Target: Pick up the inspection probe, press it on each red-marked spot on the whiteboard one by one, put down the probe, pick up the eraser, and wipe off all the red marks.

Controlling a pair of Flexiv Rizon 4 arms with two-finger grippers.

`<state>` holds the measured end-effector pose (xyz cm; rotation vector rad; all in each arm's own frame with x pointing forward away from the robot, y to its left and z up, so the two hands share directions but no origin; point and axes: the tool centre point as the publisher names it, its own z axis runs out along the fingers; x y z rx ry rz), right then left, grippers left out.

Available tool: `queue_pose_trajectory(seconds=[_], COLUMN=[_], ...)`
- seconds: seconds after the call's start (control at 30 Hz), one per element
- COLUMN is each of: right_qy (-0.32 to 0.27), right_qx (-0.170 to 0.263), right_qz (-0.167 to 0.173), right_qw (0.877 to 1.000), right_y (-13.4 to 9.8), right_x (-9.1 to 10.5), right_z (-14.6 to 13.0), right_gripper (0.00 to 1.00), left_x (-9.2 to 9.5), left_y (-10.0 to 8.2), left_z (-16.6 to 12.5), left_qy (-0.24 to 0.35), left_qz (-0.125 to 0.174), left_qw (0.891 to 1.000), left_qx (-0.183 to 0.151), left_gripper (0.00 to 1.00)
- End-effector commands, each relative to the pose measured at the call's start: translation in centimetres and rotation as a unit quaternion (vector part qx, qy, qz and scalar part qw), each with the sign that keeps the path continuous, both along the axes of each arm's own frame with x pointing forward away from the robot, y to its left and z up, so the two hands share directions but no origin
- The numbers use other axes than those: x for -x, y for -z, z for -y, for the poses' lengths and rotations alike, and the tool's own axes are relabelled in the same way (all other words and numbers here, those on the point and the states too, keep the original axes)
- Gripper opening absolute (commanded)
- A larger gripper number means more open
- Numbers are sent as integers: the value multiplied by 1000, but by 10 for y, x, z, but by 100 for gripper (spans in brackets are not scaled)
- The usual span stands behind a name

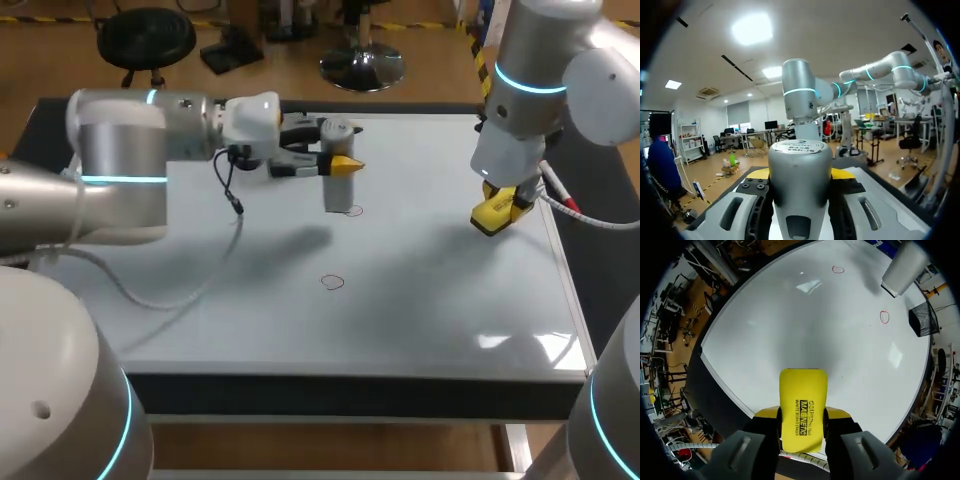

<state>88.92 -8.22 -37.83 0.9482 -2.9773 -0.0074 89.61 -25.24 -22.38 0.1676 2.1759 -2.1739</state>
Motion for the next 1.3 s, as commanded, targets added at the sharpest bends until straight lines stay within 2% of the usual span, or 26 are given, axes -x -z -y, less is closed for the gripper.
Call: queue_pose_trajectory(seconds=[0.03,0.57,1.3], right_qy=[-1,-1,-1], right_qx=[1,1,1], right_qz=[0,0,0], right_qw=[1000,1000,1000], right_y=[0,0,0], right_x=[0,0,0], right_z=[0,0,0], right_gripper=[0,0,0], left_x=[-14,-35,-43], left_y=[9,33,51], left_z=[12,19,25], left_qy=[54,74,79], left_qz=[-4,-28,-45], left_qw=[999,997,996], left_qx=[-1,-14,-19], left_gripper=[0,0,0])
